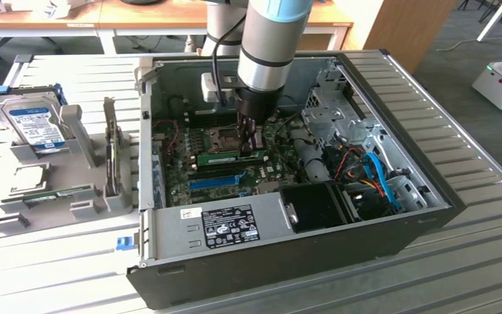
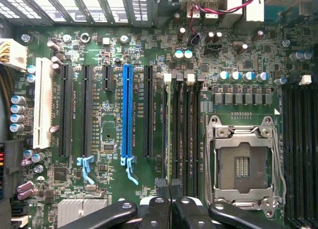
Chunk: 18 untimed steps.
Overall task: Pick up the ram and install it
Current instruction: 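Insert the ram into the slot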
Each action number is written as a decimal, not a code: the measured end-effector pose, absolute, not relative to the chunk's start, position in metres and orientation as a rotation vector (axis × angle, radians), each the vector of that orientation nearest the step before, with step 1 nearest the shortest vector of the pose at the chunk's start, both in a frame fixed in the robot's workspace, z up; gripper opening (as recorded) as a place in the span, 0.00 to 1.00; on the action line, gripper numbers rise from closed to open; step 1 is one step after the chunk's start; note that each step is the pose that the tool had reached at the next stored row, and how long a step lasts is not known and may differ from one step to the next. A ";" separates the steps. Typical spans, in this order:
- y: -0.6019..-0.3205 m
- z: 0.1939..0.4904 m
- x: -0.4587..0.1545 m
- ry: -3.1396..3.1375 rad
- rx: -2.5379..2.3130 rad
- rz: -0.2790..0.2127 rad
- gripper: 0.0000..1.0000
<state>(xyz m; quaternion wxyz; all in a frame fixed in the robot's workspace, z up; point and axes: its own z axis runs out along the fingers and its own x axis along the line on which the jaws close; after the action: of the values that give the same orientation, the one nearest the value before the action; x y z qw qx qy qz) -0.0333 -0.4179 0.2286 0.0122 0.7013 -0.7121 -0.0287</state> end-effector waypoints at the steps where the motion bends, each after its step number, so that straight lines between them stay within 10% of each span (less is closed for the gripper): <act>1: -0.418 0.229 -0.033 -2.220 2.186 -0.089 0.12; 18: -0.418 0.231 -0.033 -2.213 2.193 -0.090 0.12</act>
<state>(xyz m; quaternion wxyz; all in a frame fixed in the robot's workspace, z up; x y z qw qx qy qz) -0.0332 -0.4178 0.2312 0.0123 0.7035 -0.7100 -0.0288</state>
